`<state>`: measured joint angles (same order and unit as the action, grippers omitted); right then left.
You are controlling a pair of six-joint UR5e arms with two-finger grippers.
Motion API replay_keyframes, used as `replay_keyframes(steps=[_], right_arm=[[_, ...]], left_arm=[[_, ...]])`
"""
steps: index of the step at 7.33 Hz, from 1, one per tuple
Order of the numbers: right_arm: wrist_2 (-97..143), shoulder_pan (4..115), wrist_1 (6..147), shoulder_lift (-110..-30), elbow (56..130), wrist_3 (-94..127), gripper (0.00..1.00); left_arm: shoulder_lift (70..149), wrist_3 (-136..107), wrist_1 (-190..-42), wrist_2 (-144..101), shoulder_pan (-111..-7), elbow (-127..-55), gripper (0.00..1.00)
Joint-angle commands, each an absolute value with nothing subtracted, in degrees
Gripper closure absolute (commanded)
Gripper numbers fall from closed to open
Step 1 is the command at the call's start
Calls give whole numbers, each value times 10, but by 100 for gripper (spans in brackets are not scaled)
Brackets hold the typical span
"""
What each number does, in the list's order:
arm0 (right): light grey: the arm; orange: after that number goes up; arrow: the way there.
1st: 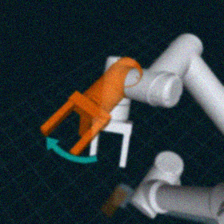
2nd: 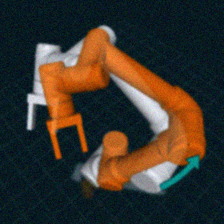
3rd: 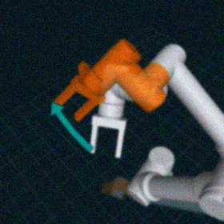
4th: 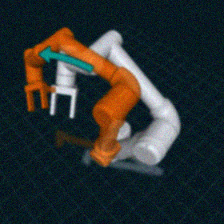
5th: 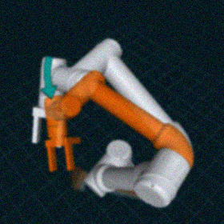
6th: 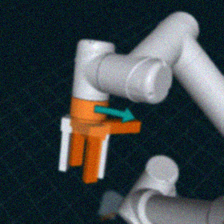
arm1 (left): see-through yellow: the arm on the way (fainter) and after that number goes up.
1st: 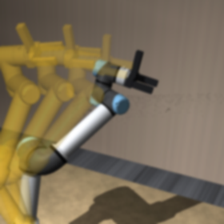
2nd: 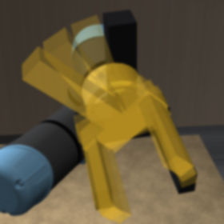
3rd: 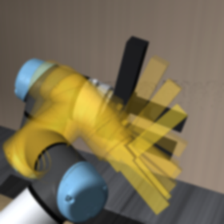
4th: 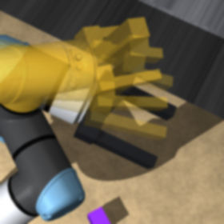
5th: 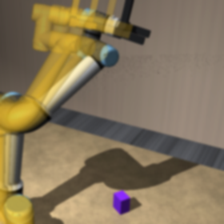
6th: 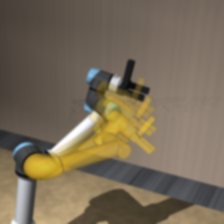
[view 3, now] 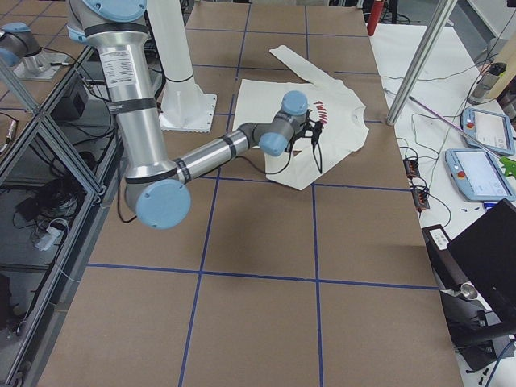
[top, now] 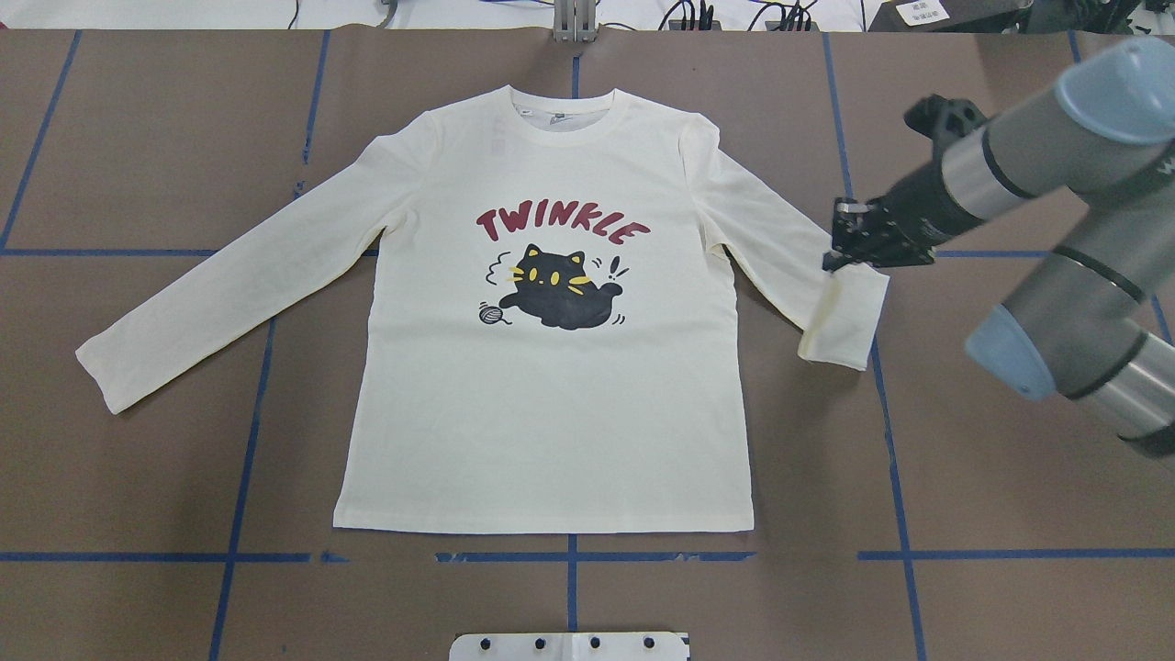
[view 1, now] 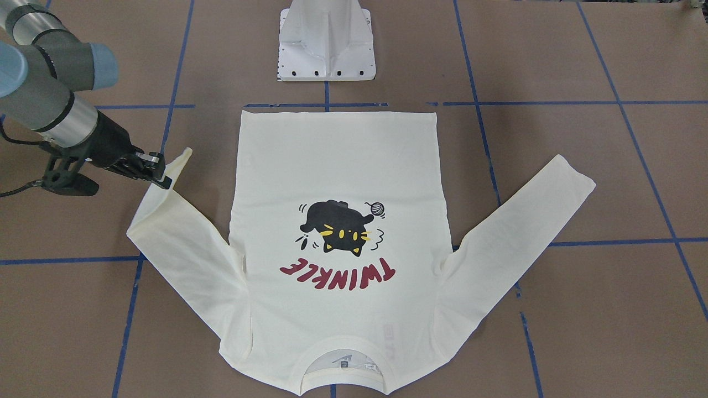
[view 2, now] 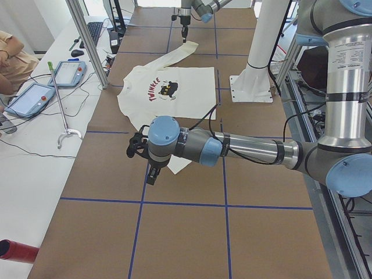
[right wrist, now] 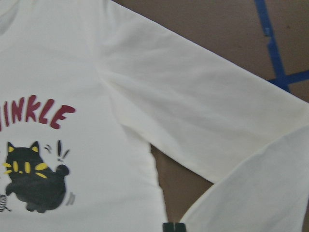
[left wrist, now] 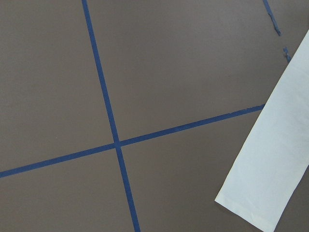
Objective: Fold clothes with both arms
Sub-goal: 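Lift the sleeve with the right gripper and fold it across the shirt front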
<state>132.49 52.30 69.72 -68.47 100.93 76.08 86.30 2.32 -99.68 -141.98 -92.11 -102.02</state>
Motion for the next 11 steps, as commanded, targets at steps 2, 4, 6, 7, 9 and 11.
replay_keyframes(steps=[2,4,6,7,9,11], right_arm=[[1217,471,792,-353,815,889,100],[1059,344,635,-233,629,905,100],[966,272,571,-146,490,898,36],[955,269,571,-142,485,898,0],[957,271,571,-137,495,902,0],[1070,347,601,-237,640,913,0]], left_arm=[[861,16,-995,-1421,-921,-1044,0],[861,17,-996,-1420,-920,-1050,0],[861,17,-997,-1420,-920,-1050,0],[860,10,-997,-1421,-920,-1050,0],[862,-97,-1016,-1454,-850,-1055,0],[861,-300,-1111,-1397,-720,-1042,0]])
